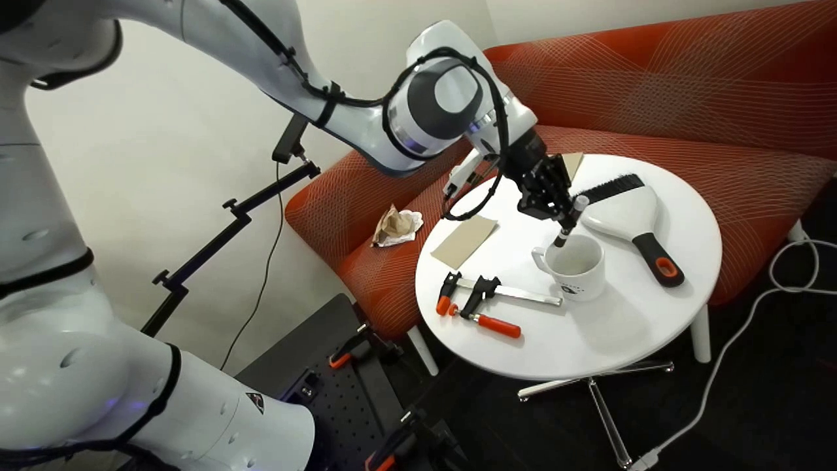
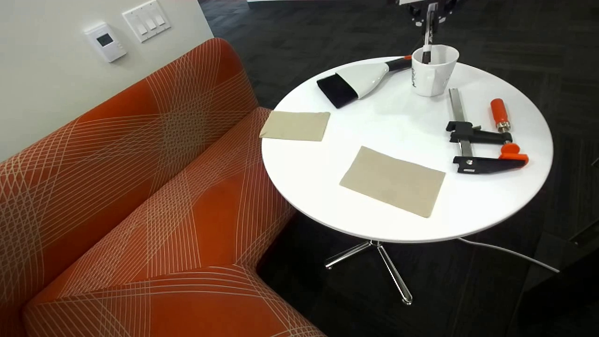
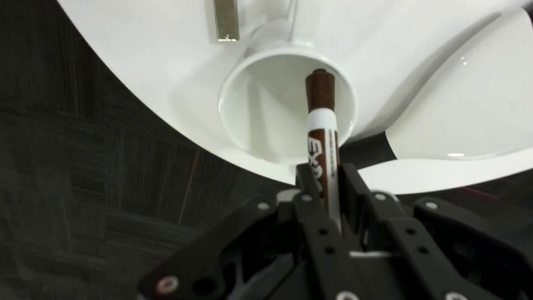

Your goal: Get the black marker from the white mug then put it on the table

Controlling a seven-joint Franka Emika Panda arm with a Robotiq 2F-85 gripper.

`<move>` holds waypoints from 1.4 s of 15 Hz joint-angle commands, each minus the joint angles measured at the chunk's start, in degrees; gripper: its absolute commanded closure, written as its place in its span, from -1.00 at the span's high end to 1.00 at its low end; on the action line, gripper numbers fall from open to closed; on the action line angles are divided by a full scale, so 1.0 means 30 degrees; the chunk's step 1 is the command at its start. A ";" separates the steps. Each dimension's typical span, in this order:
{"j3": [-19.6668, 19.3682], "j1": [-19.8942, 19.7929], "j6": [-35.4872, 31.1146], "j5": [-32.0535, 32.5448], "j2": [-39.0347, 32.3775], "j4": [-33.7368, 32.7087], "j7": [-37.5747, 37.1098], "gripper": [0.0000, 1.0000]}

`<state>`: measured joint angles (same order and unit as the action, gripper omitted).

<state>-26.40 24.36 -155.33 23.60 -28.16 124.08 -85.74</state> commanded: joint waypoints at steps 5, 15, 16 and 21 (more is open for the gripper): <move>0.2664 -0.0901 0.1699 0.2905 0.5145 0.2321 -0.0390 -0.90; 0.8804 -0.3457 0.4191 -0.2696 0.3483 0.1628 0.5301 -0.90; 0.9100 -0.3565 0.4401 -0.3363 0.3072 0.1467 0.5944 -0.90; 0.9235 -0.3442 0.3949 -0.4498 0.0805 0.0555 0.7764 -0.90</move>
<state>0.71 14.77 -144.14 12.16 -21.97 128.86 -66.09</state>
